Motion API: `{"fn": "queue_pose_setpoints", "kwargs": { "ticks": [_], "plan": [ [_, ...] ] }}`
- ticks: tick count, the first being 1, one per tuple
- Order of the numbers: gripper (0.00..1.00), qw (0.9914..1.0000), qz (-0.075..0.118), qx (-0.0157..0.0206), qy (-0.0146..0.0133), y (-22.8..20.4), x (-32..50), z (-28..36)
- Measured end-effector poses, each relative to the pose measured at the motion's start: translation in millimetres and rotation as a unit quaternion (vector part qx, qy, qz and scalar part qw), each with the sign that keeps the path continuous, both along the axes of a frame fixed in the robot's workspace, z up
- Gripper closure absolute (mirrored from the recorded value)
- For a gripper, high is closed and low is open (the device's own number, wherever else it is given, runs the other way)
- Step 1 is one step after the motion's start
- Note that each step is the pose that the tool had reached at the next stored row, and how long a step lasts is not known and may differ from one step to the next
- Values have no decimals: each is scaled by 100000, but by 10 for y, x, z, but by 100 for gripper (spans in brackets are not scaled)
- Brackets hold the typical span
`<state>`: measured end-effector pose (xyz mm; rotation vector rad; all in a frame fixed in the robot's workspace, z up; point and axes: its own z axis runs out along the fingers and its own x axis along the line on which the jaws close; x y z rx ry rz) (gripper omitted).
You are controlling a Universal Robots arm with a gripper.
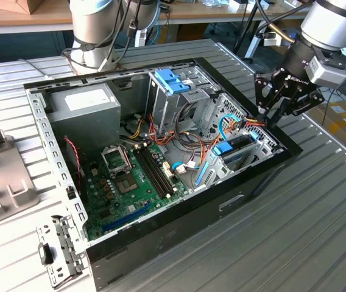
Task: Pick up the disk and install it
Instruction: 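Insert the first disk wire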
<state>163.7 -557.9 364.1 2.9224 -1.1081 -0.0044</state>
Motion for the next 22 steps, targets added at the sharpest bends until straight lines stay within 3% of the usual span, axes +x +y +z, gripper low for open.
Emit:
{"fn": "queue_pose_setpoints", "kwargs": {
  "ticks": [1, 4, 12, 17, 22],
  "plan": [
    [66, 100000, -3, 0, -2, 0, 0, 0],
    [82, 100000, -2, -4, -2, 0, 0, 1],
    [82, 100000, -1, 13, -2, 1, 0, 0],
    [82, 100000, 0, 26, -1, 50, -1, 10],
    [82, 100000, -1, 152, -1, 52, -24, 14]
  ]
}}
